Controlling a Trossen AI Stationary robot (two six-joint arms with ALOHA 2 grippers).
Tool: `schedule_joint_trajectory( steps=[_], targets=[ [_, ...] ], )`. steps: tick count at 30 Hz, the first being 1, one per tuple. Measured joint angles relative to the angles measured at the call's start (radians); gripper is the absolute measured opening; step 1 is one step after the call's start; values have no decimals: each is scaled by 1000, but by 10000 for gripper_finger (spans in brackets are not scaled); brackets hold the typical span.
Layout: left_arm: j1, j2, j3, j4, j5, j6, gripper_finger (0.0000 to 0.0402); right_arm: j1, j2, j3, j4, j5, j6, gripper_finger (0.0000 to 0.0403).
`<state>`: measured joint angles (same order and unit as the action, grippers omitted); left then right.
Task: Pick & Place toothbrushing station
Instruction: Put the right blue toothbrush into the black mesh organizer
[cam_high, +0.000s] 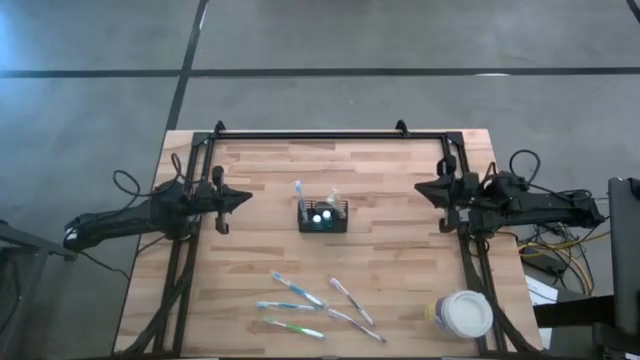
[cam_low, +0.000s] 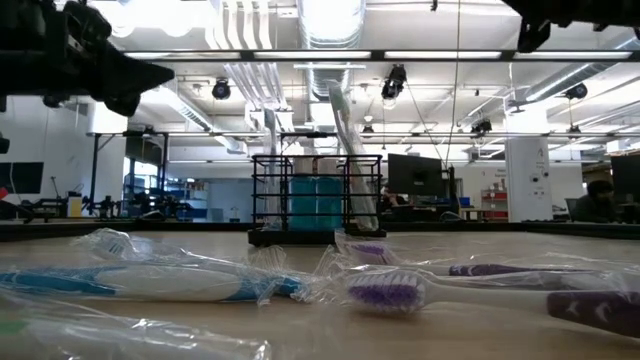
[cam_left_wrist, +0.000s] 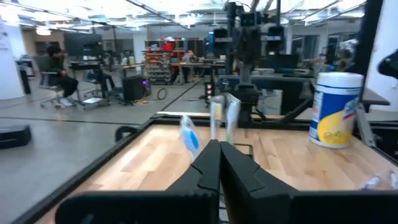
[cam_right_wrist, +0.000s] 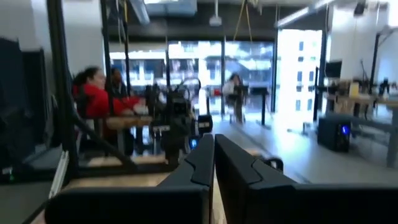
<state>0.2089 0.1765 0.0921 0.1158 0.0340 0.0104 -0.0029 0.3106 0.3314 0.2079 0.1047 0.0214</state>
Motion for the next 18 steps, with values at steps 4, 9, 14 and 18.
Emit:
schedule_joint_trajectory(
  steps=[4,9,14,18],
  targets=[
    [-1,62,92,-67,-44,13,3,0,-55,-66,35,0,-1,8],
    [-13,228,266,-182,-33,16,3,0,-121,-134,64,2,3,8],
    [-44,469,475,-414,-33,33,6,0,-154,-158,57,3,30,8],
    [-114,662,631,-574,-33,34,19,0,-165,-158,47,3,55,8]
  ],
)
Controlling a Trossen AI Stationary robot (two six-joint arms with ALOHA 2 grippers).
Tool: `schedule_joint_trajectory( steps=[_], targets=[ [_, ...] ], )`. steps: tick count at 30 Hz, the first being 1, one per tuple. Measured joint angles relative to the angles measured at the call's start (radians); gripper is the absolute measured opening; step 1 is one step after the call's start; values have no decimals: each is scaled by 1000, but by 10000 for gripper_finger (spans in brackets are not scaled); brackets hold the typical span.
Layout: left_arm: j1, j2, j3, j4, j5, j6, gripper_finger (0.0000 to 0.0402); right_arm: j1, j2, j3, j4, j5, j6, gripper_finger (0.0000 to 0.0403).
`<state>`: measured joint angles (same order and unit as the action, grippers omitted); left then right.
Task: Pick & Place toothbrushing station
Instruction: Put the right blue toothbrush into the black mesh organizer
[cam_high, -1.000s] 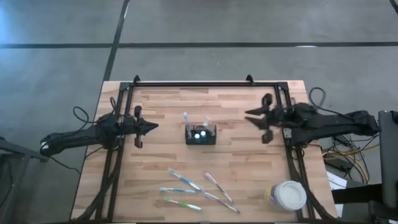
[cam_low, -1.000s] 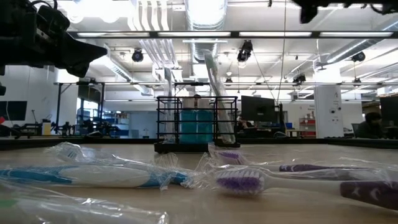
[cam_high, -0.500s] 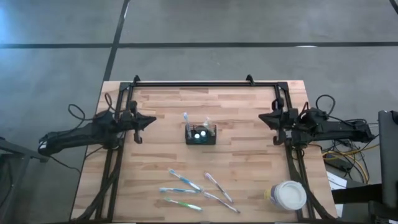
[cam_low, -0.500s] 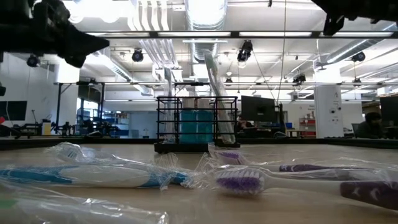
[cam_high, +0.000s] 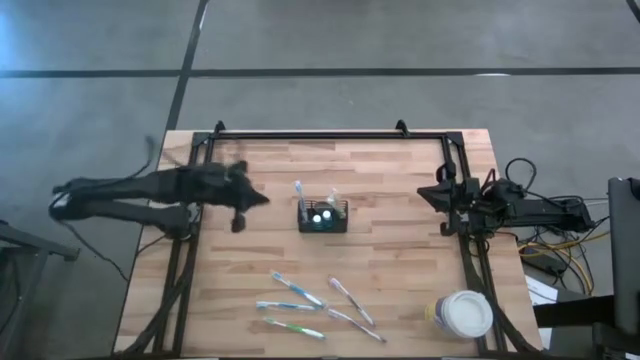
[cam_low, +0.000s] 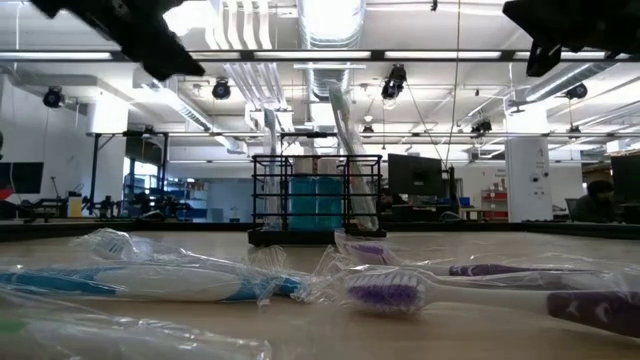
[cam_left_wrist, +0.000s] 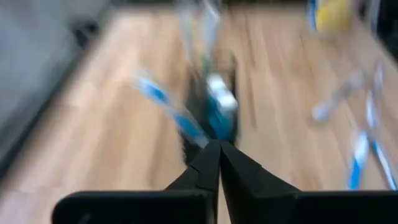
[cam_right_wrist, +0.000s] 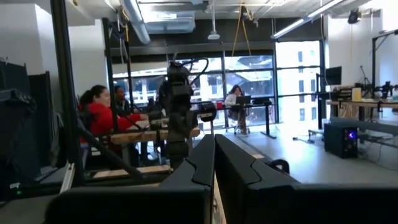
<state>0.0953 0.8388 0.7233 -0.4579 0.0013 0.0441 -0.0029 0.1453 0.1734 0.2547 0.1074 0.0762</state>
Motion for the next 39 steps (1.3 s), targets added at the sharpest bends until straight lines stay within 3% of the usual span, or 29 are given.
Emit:
schedule_joint_trajectory(
  steps=[6,14,18,21,27,33,39],
  targets=[
    [-171,246,177,-146,-25,-16,64,0,-1,0,-32,0,11,8],
    [-374,553,373,-177,-15,-26,190,0,-1,0,-42,-1,11,8],
    [-414,703,466,-219,75,-27,240,0,-1,0,-41,-2,21,8],
    [-429,774,512,-226,154,-12,256,0,-1,0,-42,-3,33,8],
    [-412,821,476,-196,207,-31,255,0,1,0,-42,-12,37,8],
    [-393,795,315,-31,245,-96,255,0,1,0,-42,-14,32,8],
    [-415,805,247,-7,143,-107,255,0,1,0,-42,-11,21,8]
  ],
)
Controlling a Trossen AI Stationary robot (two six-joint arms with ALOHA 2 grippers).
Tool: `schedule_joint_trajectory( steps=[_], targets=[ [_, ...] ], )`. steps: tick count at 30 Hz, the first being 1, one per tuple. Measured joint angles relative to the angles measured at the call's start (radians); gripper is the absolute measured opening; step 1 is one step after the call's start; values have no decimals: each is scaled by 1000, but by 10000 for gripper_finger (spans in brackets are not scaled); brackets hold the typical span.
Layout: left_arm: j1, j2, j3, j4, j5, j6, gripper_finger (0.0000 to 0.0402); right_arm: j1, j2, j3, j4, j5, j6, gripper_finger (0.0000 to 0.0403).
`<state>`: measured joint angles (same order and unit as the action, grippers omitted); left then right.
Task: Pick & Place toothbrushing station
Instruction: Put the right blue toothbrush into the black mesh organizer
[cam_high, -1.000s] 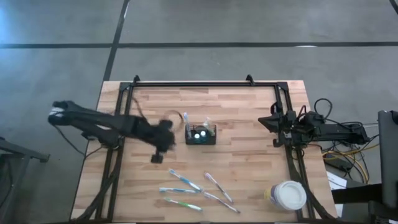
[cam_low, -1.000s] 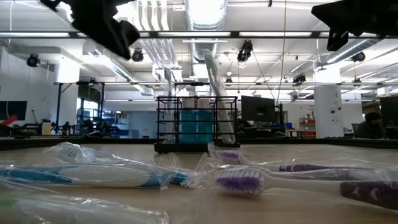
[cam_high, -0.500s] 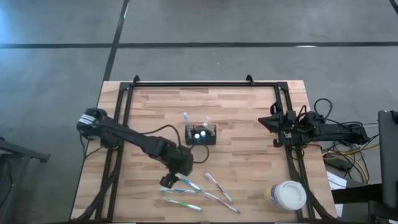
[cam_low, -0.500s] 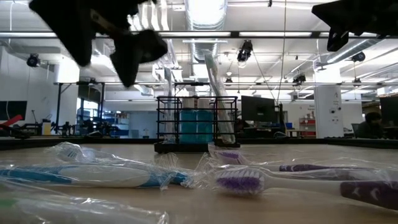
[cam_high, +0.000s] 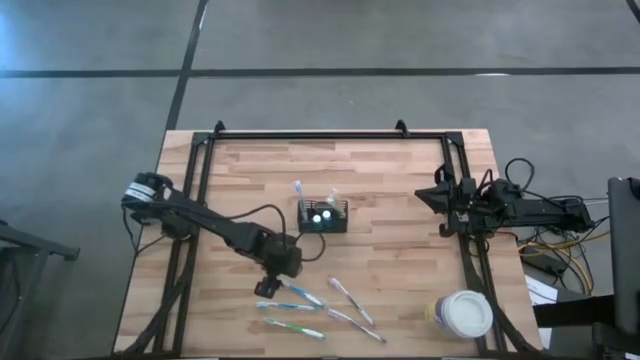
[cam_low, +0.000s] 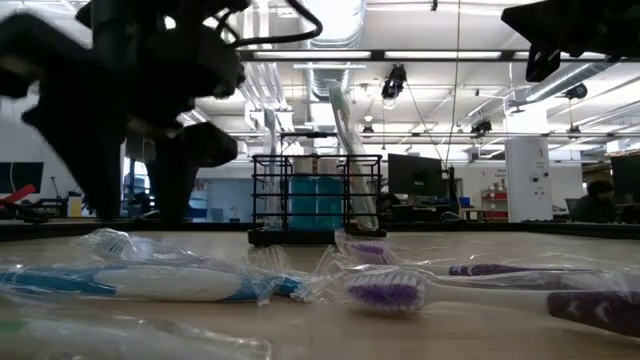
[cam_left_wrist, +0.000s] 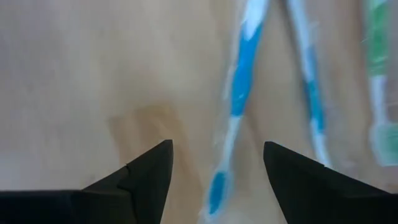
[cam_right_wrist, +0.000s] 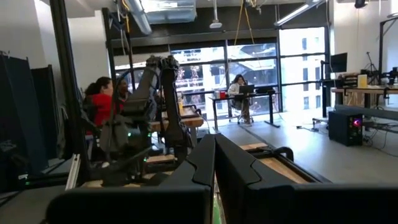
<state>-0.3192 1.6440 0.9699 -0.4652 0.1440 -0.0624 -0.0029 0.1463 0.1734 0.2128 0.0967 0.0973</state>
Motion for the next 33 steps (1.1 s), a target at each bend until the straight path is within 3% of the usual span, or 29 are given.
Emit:
schedule_joint_trajectory(
  steps=[5,20,33],
  targets=[
    [-8,1,-24,22,-70,-9,254,0,0,0,0,0,-3,8],
    [-60,10,-8,3,-59,-42,250,0,0,0,-52,-2,13,8],
    [-68,94,-5,-5,-101,-3,178,0,10,0,-53,-3,33,8]
  ],
)
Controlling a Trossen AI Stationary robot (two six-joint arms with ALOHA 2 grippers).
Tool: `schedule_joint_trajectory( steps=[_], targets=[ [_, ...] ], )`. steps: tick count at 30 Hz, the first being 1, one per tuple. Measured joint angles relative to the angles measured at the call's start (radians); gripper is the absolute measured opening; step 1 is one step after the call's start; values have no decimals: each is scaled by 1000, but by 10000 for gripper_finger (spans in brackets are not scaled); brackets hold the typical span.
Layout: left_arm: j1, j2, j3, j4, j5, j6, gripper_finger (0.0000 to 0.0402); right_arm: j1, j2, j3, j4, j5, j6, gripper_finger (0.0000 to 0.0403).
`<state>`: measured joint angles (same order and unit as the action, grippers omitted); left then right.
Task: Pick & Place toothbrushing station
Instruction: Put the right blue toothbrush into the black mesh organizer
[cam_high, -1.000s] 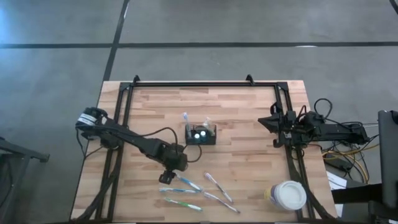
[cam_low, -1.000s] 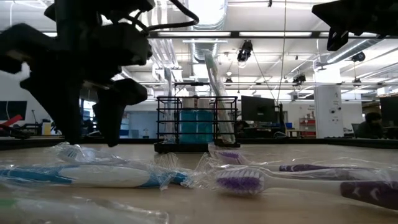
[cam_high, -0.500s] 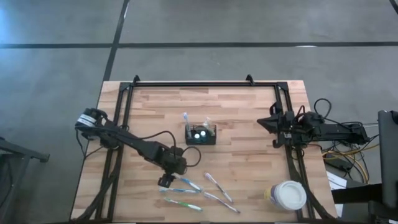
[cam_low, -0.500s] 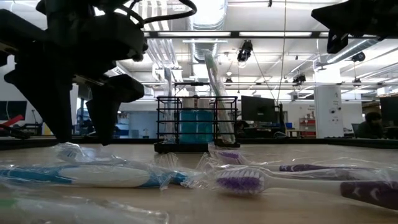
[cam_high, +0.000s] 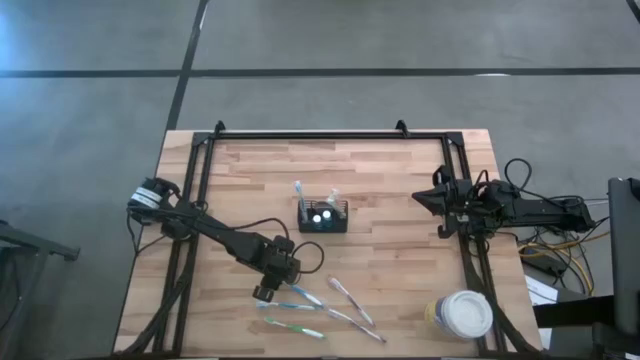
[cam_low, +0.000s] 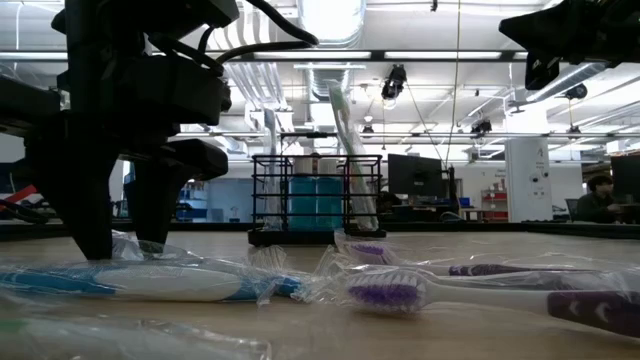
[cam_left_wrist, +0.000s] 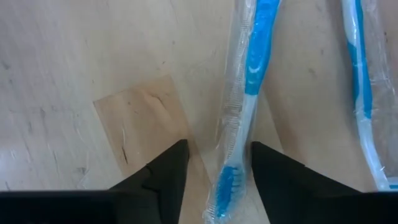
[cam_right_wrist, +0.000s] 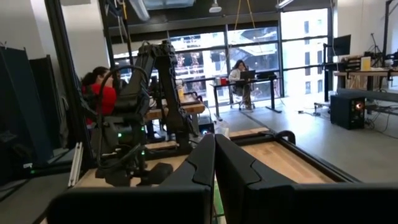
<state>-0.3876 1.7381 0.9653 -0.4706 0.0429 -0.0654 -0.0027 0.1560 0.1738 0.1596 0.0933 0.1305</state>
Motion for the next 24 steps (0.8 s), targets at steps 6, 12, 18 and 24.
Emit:
schedule_joint_trajectory(
  steps=[6,12,18,24],
  targets=[
    [1,-12,-2,-1,-23,5,129,0,4,0,0,0,0,8],
    [-1,-26,19,-53,-26,19,48,0,4,0,-1,0,-6,8],
    [-2,-37,88,-196,-92,39,9,0,14,0,-2,-16,-7,8],
    [-10,-40,231,-431,-276,96,6,1,99,53,-64,-34,-16,8]
  ],
)
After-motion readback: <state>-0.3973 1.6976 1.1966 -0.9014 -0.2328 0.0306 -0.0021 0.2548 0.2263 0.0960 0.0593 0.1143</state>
